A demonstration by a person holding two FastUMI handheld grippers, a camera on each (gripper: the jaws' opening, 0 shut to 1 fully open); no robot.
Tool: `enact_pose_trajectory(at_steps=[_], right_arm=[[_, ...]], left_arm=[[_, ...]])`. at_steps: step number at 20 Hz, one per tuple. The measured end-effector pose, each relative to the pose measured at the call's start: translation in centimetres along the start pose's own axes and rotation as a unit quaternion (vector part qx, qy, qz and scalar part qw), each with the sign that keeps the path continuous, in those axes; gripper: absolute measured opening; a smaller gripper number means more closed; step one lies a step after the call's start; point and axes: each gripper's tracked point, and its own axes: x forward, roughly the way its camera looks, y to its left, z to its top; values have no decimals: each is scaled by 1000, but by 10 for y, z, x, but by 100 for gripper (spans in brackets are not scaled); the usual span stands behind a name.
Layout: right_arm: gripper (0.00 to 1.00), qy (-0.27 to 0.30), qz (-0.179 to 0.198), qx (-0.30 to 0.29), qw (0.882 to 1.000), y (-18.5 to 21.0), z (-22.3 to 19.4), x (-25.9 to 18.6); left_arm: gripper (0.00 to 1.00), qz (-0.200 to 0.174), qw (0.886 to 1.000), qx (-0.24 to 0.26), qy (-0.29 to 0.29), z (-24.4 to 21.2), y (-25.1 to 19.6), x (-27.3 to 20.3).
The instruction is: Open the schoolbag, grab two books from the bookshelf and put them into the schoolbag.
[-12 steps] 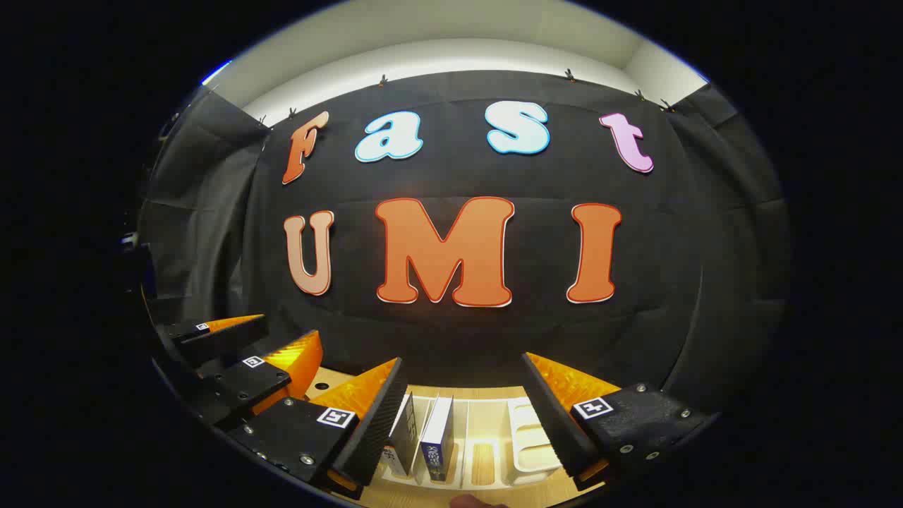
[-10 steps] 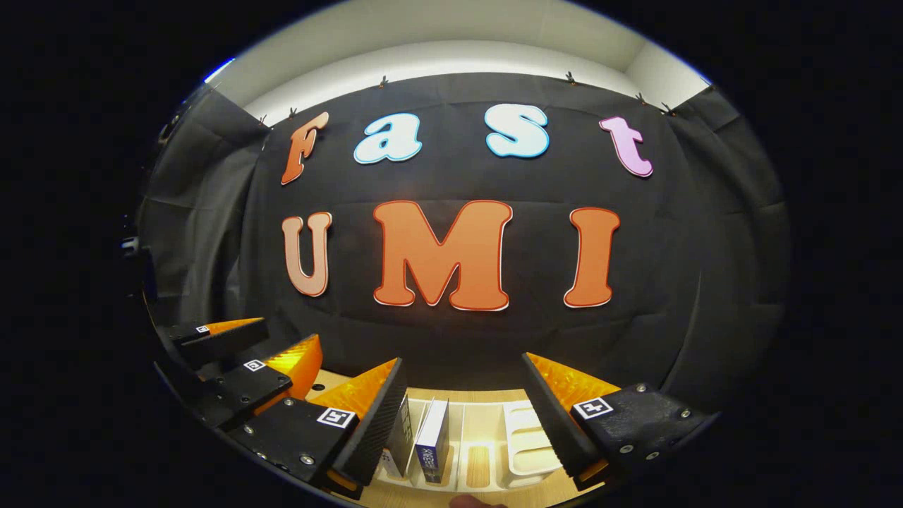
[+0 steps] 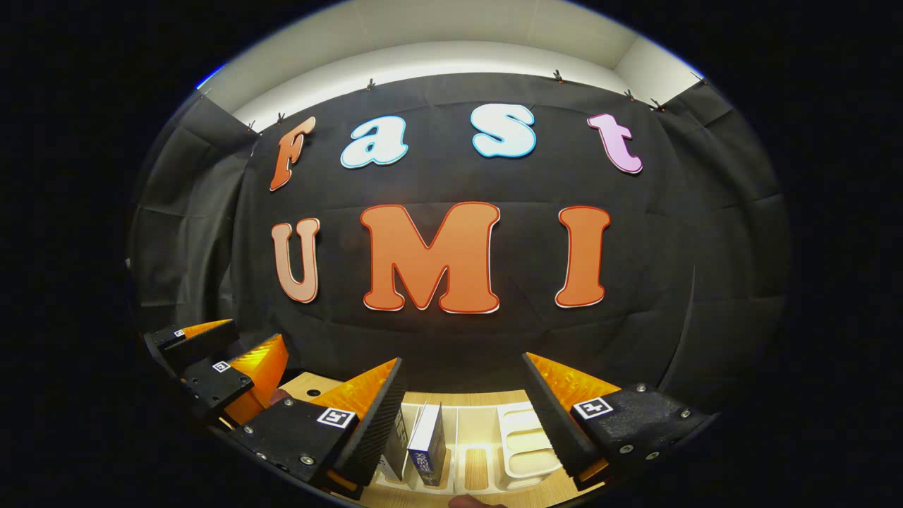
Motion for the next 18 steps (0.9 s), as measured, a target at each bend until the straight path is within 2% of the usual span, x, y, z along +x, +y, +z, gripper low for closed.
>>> enact_pose_trajectory(at_steps=[18], right_arm=[[96,25,6,-8,1000,18,-20,0]], left_arm=[[94,12,1000,10,-11,3,15,-1]])
